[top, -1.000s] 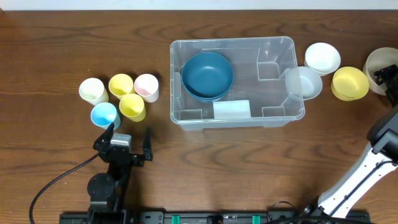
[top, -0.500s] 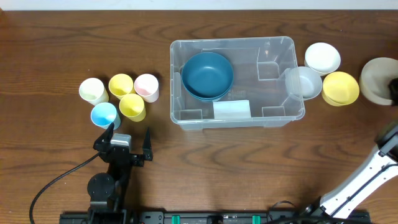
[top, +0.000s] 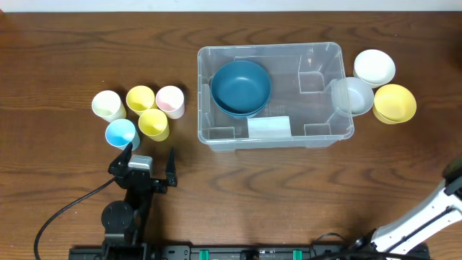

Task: Pack container
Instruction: 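Place the cream bowl onto the teal stack and open the gripper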

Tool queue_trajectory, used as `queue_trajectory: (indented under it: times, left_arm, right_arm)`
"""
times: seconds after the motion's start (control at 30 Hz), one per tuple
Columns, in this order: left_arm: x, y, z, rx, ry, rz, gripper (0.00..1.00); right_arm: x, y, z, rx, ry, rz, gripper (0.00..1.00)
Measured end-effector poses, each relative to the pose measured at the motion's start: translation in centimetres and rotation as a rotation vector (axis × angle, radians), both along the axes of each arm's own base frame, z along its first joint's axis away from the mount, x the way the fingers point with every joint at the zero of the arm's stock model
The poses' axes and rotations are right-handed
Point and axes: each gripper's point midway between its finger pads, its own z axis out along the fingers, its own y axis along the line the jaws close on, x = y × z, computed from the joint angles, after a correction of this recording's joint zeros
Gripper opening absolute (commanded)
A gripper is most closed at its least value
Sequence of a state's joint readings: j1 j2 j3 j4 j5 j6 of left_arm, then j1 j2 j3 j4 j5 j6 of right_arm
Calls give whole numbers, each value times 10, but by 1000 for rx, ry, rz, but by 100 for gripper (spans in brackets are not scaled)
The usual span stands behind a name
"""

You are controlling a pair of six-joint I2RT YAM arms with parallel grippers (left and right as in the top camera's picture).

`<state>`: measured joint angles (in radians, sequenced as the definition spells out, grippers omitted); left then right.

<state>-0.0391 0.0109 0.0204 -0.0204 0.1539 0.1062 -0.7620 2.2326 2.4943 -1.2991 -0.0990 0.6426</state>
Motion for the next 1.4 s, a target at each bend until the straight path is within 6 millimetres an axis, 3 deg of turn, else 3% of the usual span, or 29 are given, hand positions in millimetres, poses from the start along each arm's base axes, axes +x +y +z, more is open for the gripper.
queue_trajectory:
  times: [0.07, 0.1, 0.17, 0.2, 0.27, 0.37, 0.43, 0.5, 0.57, 0.63, 0.7, 0.8, 0.93, 1.03, 1.4]
  left_arm:
    - [0, 0, 0, 0, 0, 0, 98]
    - [0, 0, 0, 0, 0, 0, 98]
    - [0, 0, 0, 0, 0, 0, 98]
    - [0, 0, 0, 0, 0, 0, 98]
    - [0, 0, 0, 0, 0, 0, 98]
    - [0, 0, 0, 0, 0, 0, 98]
    - [0, 0, 0, 0, 0, 0, 98]
    - [0, 0, 0, 0, 0, 0, 98]
    - [0, 0, 0, 0, 0, 0, 98]
    - [0, 0, 0, 0, 0, 0, 98]
    - [0, 0, 0, 0, 0, 0, 98]
    - [0, 0, 0, 0, 0, 0, 98]
    - [0, 0, 0, 0, 0, 0, 98]
    - [0, 0, 0, 0, 0, 0, 98]
    - [0, 0, 0, 0, 0, 0, 98]
  right_arm:
    - [16, 40, 72, -65, -158, 111, 1]
    - [22, 62, 98, -91, -210, 170, 1]
    - [34, 129, 151, -151, -315, 340, 1]
    - [40, 172, 175, -180, -365, 456, 0]
    - [45, 260, 201, -211, -423, 704, 1]
    - [39, 372, 194, -196, -406, 1048, 1]
    - [37, 422, 174, -178, -356, 1198, 1]
    - [41, 470, 141, -162, -288, 1329, 1]
    - [47, 497, 113, -143, -236, 1392, 1]
    - [54, 526, 72, -110, -157, 1450, 1]
    - [58, 546, 27, -68, -65, 1484, 1]
    - [56, 561, -32, -7, 75, 1494, 1]
    - [51, 565, -83, 47, 209, 1482, 1]
    - [46, 564, -103, 65, 266, 1475, 1]
    - [39, 566, -132, 82, 318, 1469, 3]
